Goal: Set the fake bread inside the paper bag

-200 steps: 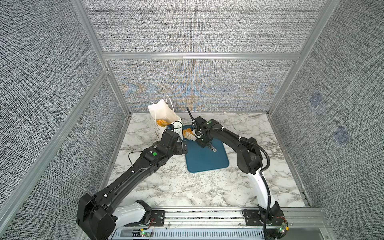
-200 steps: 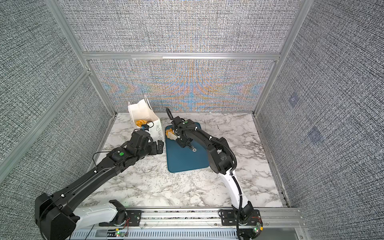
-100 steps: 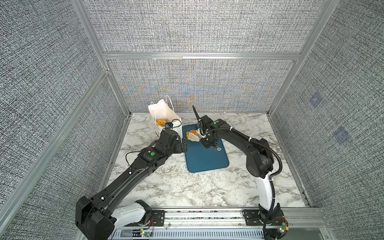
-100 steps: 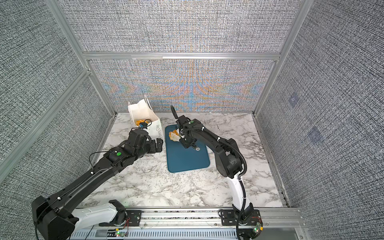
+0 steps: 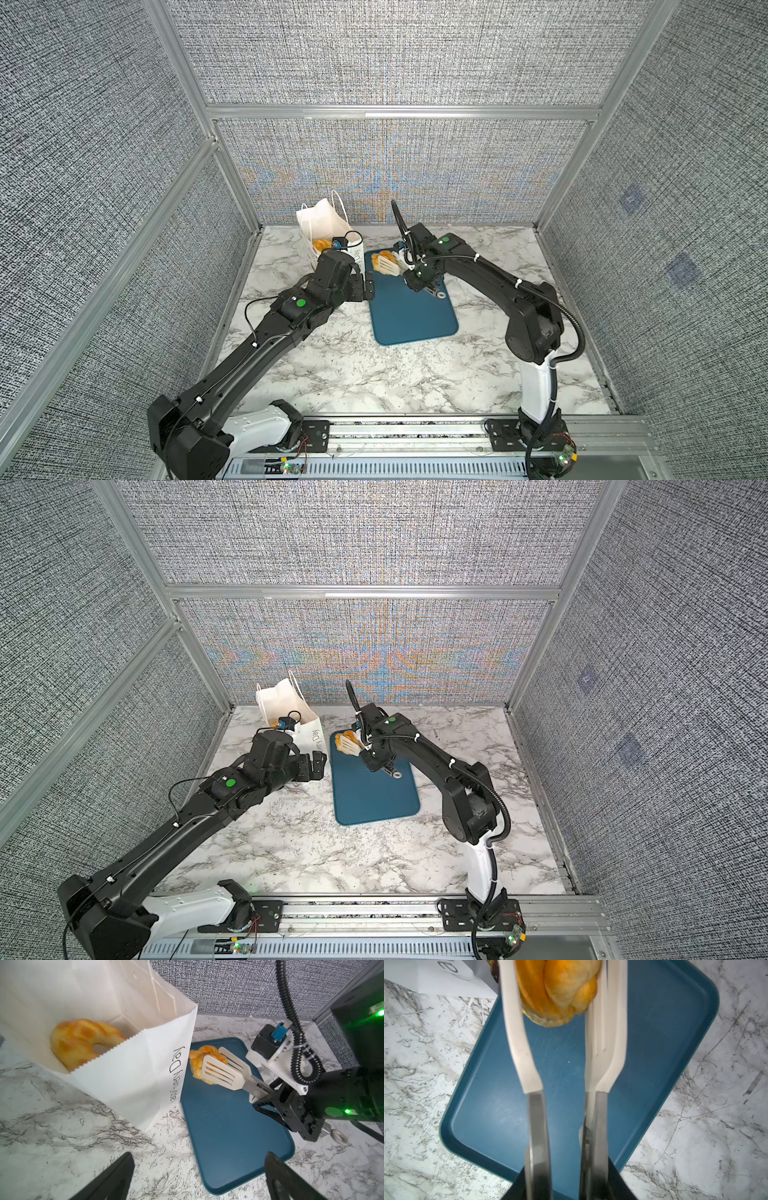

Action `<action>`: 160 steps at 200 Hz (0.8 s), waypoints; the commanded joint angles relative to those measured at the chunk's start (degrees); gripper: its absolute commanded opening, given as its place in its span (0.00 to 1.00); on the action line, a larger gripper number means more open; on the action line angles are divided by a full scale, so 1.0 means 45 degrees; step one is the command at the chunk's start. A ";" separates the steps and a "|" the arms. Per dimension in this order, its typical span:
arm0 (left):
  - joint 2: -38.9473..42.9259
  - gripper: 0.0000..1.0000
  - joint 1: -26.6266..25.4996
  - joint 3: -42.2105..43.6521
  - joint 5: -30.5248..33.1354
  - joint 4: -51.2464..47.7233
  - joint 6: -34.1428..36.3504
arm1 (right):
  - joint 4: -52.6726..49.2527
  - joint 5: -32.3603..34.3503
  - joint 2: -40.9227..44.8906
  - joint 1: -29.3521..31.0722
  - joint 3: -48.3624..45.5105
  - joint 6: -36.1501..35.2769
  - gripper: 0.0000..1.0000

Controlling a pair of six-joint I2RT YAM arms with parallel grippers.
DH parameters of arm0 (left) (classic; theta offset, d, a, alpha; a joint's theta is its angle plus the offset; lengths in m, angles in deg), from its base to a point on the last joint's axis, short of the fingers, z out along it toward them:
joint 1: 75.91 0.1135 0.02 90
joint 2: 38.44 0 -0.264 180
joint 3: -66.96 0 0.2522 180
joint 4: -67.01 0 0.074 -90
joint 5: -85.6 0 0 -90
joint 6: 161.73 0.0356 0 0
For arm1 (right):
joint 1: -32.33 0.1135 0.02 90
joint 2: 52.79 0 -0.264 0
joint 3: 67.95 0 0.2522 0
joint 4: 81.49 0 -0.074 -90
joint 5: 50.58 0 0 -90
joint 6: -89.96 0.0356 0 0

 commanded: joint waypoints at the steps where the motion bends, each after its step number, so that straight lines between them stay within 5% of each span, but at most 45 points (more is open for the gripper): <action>1: -0.0131 0.99 -0.0007 -0.0368 -0.0111 -0.0457 0.0447 | 0.0000 -0.0141 0.0370 0.0026 0.0298 0.0133 0.39; 160: -0.0285 0.99 0.0110 -0.3869 0.1677 -0.2730 0.1492 | 0.0610 -0.0716 0.2238 0.0021 0.2000 0.0117 0.39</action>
